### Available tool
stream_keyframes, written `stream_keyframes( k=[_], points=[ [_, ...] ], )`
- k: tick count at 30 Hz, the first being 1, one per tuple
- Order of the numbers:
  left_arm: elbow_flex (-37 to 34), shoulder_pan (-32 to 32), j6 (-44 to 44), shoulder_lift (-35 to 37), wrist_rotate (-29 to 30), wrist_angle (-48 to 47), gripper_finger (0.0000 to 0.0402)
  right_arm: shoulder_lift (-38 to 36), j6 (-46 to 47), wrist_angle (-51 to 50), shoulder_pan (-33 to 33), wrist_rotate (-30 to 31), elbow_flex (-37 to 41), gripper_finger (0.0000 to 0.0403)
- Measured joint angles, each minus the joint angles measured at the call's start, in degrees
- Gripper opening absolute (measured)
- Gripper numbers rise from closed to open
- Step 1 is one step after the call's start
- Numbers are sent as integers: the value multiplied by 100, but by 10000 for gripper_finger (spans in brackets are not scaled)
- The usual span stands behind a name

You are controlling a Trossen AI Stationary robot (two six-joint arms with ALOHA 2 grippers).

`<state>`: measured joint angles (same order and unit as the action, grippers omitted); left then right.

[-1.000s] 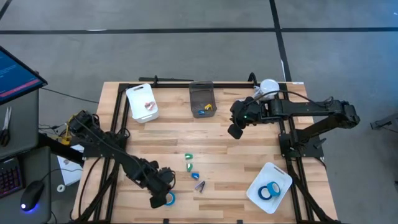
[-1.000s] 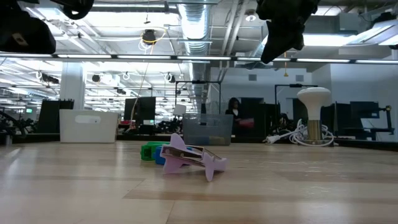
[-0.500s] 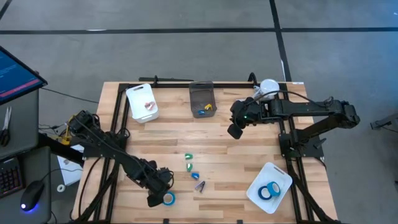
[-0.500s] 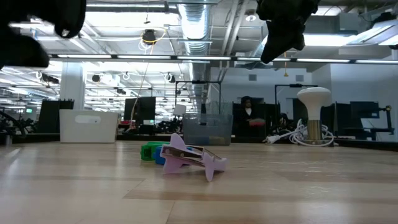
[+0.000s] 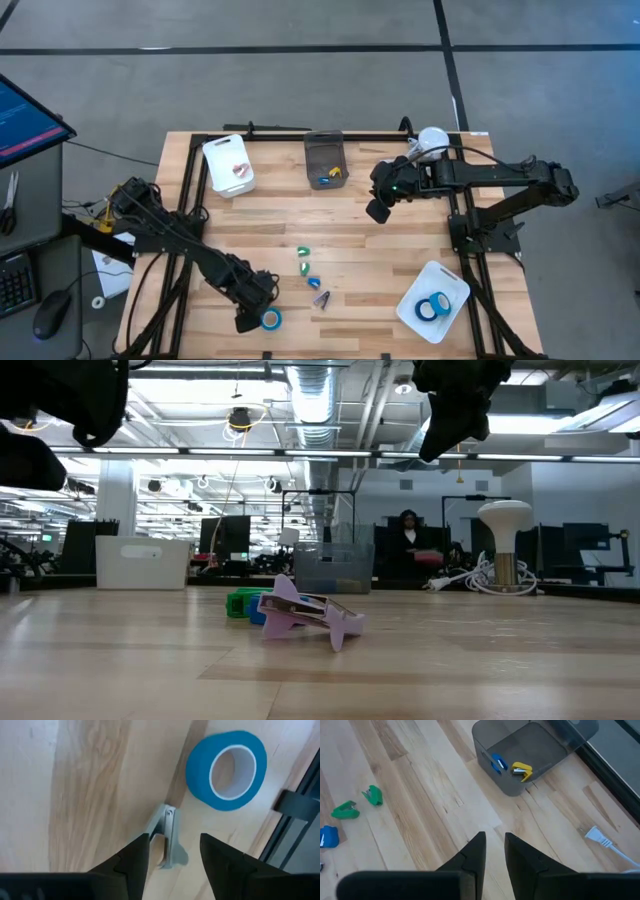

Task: Pick and place Stapler, Stapler remover, tape
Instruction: Put the gray staple remover into the top white bin

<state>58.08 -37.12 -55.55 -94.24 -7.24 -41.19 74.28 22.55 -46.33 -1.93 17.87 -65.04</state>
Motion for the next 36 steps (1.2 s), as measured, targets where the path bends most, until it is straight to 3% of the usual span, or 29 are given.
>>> stream_keyframes(
  k=[13,29,36],
  points=[
    [0,5,903,0,465,68,227,0,0,2,-10,15,0,63],
    [-131,-9,581,-168,166,269,202,-2,-2,7,-11,24,0,63],
    [-131,-9,765,-711,-42,476,203,-2,-5,-2,-11,24,0,63]
  ],
)
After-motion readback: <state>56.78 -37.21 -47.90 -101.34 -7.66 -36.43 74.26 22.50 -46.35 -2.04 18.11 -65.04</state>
